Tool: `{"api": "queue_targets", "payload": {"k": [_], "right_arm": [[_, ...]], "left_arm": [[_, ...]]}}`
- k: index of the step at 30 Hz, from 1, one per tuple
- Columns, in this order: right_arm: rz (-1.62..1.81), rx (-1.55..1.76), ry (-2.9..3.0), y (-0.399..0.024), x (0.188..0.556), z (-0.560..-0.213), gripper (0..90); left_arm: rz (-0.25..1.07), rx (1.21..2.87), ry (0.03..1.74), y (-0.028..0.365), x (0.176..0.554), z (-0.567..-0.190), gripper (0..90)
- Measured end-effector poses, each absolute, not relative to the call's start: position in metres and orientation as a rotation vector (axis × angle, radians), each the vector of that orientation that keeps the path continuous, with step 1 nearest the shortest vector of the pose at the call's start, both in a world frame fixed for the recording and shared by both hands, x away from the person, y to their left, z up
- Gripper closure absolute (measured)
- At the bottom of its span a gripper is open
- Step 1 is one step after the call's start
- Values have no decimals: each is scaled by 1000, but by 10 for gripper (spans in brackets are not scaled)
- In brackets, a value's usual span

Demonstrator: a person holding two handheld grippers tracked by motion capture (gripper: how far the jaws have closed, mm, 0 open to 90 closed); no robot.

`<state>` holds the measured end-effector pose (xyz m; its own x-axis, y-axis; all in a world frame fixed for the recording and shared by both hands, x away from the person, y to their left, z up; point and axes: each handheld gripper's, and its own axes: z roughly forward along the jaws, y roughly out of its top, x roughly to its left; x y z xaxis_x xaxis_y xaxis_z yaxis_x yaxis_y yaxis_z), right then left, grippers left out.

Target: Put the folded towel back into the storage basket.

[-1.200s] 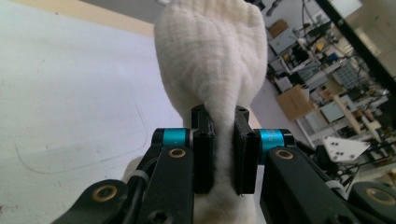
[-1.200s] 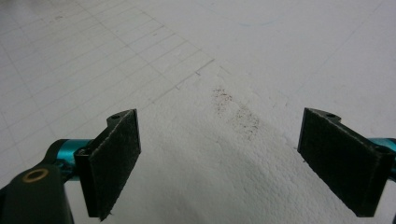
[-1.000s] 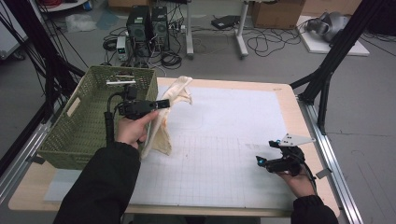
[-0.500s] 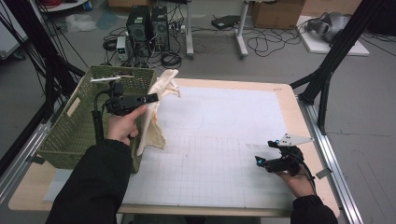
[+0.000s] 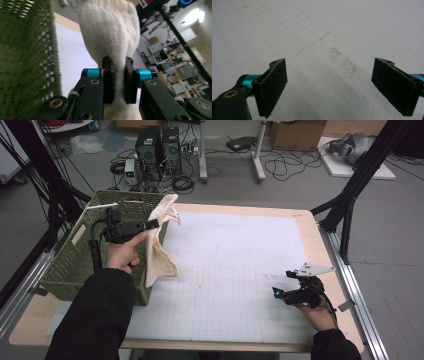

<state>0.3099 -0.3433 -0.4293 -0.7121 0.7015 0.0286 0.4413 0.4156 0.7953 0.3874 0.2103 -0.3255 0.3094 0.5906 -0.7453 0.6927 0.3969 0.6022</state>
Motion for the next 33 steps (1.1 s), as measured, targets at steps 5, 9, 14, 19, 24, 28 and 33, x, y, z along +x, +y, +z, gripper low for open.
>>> {"api": "queue_targets", "payload": {"k": [5,9,14,19,24,28,33], "right_arm": [[1179,988,2369,-343,311,-430,124],[1180,997,2367,-344,311,-430,124],[1165,1000,2378,-344,312,-432,124],[1159,1005,2377,-344,311,-432,124],[1155,1007,2376,-344,311,-433,124],[1145,1004,2378,-344,311,-433,124],[1137,1005,2377,-343,310,-432,124]], "left_arm": [[-112,1247,1369,227,389,-329,810],[-112,1231,1381,243,389,-331,810],[-94,1220,1399,264,387,-331,810],[-68,1226,1415,279,384,-330,810],[-49,1244,1435,291,382,-328,810],[-35,1272,1460,298,380,-328,810],[-16,1296,1473,308,376,-327,810]]}}
